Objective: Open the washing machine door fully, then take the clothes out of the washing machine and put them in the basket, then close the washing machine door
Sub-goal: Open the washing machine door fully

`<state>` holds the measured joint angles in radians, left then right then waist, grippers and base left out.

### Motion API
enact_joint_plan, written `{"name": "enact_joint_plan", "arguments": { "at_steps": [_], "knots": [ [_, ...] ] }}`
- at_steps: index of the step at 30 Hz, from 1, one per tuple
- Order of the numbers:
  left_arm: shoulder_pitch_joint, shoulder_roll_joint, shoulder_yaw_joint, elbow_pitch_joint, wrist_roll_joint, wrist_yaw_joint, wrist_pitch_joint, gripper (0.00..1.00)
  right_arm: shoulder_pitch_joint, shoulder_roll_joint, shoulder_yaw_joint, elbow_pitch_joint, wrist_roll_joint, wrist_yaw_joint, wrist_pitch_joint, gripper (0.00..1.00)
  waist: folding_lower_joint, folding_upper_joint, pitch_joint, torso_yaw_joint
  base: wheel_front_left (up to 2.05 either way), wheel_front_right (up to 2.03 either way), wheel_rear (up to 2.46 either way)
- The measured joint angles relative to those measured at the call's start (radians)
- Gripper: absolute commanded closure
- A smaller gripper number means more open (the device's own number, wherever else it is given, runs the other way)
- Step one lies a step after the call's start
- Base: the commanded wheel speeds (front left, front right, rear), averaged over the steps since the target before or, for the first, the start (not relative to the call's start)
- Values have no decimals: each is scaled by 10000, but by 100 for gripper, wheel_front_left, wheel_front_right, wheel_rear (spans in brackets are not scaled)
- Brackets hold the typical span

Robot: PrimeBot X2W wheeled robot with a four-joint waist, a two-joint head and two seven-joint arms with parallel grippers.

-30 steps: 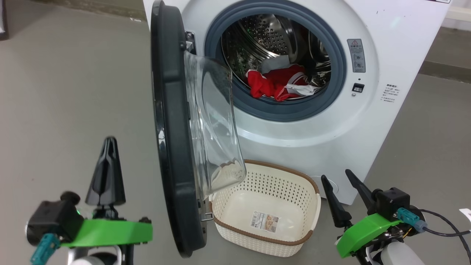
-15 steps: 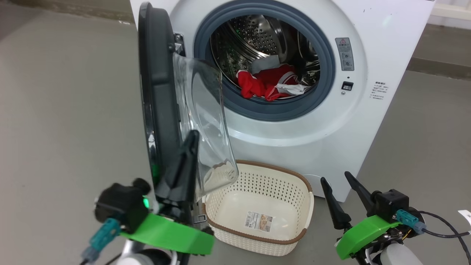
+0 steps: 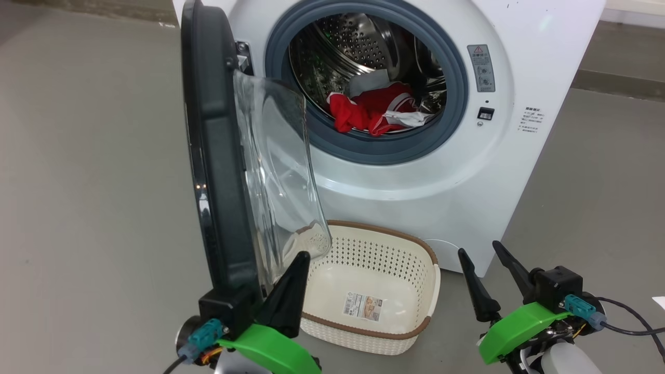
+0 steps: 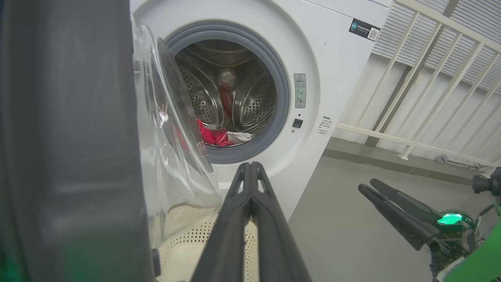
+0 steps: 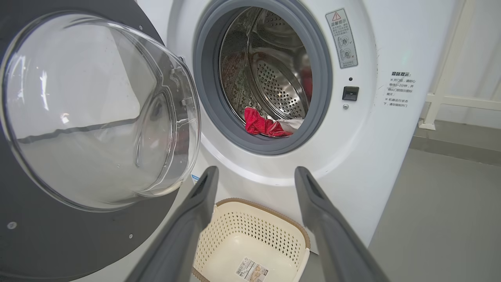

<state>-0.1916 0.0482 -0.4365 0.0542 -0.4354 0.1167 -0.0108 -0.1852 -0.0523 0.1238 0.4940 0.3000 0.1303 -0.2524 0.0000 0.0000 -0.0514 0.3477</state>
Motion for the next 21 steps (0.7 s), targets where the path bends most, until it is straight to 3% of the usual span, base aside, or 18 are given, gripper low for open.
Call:
{"name": "enact_joint_plan", "arguments": {
  "at_steps": [16,21],
  "knots": [
    [149,372,738,506,-113,384,-543,100,2,0,-196,35,-25,0,0,0,0,0,70,386,0,0,0],
    [361,792,1390,640,-247,650,-788,100,3,2,-203,52,-27,0,0,0,0,0,120,543,0,0,0]
  ]
}}
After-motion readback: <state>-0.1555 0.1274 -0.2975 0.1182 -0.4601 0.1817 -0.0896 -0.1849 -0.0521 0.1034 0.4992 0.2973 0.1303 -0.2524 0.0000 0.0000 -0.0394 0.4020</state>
